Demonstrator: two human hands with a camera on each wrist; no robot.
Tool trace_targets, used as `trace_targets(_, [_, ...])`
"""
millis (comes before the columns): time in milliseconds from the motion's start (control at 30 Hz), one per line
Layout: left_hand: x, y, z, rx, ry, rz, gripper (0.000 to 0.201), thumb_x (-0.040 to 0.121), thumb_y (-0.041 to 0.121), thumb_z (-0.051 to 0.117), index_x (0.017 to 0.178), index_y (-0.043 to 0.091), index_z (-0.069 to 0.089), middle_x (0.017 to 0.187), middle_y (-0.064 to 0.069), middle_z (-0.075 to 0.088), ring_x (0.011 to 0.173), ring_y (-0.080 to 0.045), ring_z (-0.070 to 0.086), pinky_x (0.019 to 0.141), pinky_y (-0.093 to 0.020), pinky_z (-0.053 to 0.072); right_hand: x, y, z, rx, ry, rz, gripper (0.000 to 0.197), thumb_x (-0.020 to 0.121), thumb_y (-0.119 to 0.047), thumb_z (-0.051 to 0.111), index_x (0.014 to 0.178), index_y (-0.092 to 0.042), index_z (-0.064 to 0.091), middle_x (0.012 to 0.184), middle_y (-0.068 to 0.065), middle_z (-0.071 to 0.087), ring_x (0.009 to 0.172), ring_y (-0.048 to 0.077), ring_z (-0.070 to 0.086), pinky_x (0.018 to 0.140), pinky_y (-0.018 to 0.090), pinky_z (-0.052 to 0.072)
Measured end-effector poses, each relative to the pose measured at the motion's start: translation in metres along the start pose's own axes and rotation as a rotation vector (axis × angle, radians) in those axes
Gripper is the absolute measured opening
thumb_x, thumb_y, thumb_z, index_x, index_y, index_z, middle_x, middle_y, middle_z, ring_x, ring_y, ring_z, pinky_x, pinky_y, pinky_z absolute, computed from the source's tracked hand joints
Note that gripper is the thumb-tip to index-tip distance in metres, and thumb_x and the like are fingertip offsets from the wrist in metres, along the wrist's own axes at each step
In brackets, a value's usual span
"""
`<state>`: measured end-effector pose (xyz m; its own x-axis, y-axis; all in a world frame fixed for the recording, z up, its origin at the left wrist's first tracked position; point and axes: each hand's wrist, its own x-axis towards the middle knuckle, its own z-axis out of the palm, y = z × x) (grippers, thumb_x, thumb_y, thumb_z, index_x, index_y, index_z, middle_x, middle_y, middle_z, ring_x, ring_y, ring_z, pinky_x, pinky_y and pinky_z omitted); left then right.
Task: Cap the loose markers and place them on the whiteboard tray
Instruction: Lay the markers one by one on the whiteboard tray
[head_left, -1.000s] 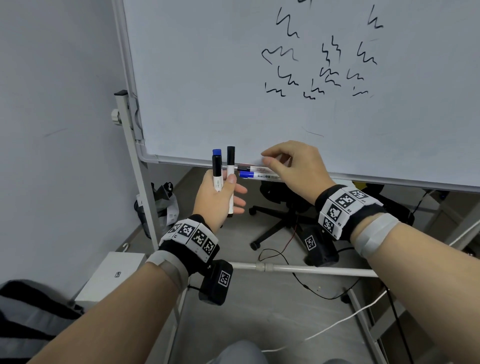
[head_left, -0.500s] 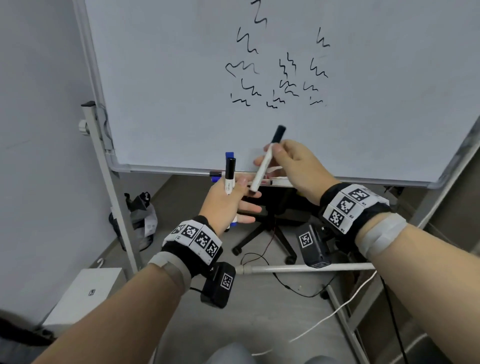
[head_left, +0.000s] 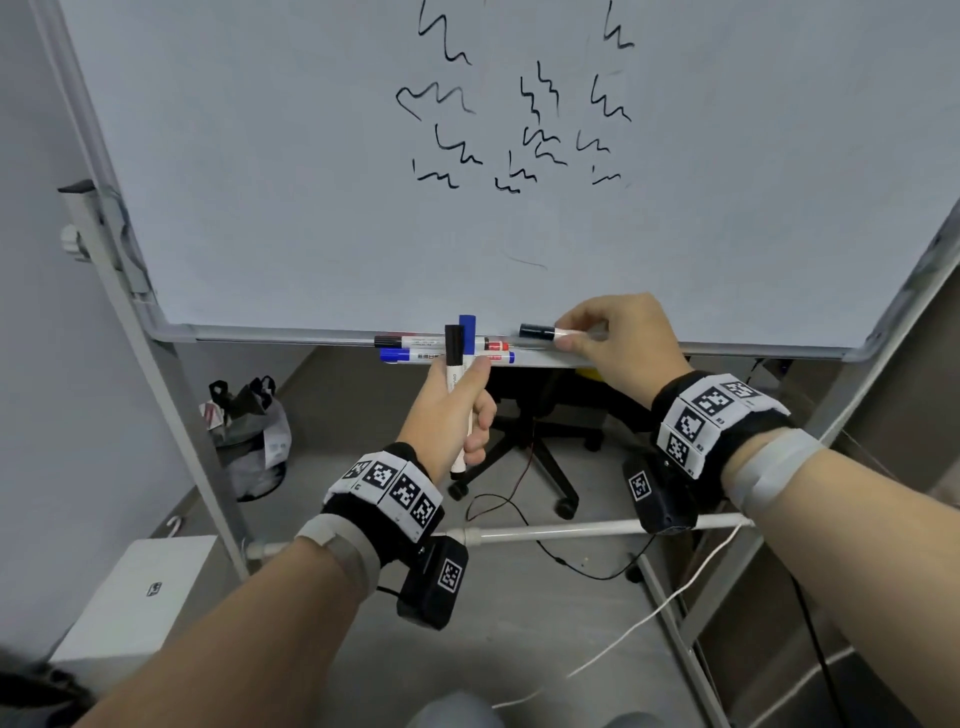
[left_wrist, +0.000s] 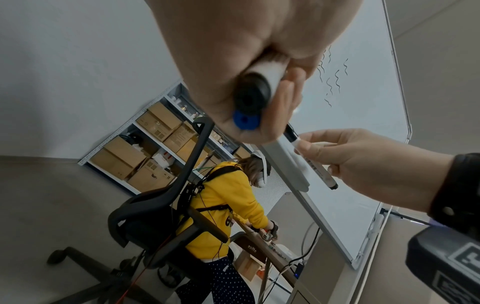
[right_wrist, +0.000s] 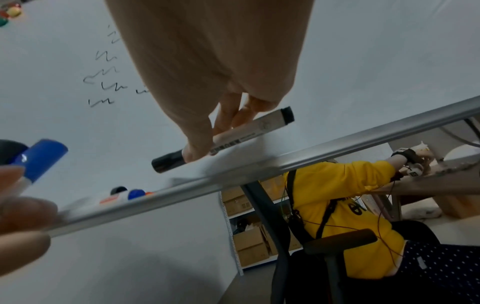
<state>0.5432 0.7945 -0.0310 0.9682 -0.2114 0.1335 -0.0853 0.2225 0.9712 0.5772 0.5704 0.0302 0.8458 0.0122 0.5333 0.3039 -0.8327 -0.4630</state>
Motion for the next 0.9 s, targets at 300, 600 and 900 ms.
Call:
trace_targets(300, [0.005, -0.007, 0.003, 0.113, -0.052, 0.087, 0.041, 0.104, 0.045, 0.050, 0.111, 0.005, 0.053, 0.068, -0.010, 0.055, 0.046, -0.023, 0.047, 0.045, -0.030, 0.045, 0.004, 0.003, 0.011, -0.009, -0.104, 0.007, 0.016, 0.086, -0.023, 0.085, 0.101, -0.021, 0.085, 0.092, -0.009, 0.073, 0.078, -0.001, 0.060, 0.073, 0.001, 0.034])
trace_targets(600, [0.002, -0.003, 0.005, 0.212, -0.025, 0.138, 0.039, 0.107, 0.042, 0.044, 0.107, 0.009, 0.065, 0.071, -0.014, 0.060, 0.048, -0.022, 0.052, 0.048, -0.033, 0.050, 0.003, 0.000, 0.013, 0.000, -0.072, -0.007, 0.011, 0.089, -0.016, 0.079, 0.097, -0.022, 0.084, 0.086, -0.010, 0.074, 0.074, -0.002, 0.063, 0.073, 0.005, 0.041])
trace_targets(900, [-0.003, 0.004, 0.015, 0.169, -0.022, 0.080, 0.038, 0.104, 0.053, 0.044, 0.111, 0.023, 0.066, 0.061, -0.002, 0.044, 0.044, -0.014, 0.033, 0.041, -0.025, 0.036, -0.008, -0.009, -0.011, 0.352, 0.009, 0.045, 0.018, 0.098, -0.026, 0.067, 0.111, -0.025, 0.079, 0.104, -0.007, 0.078, 0.089, 0.007, 0.071, 0.084, 0.018, 0.056])
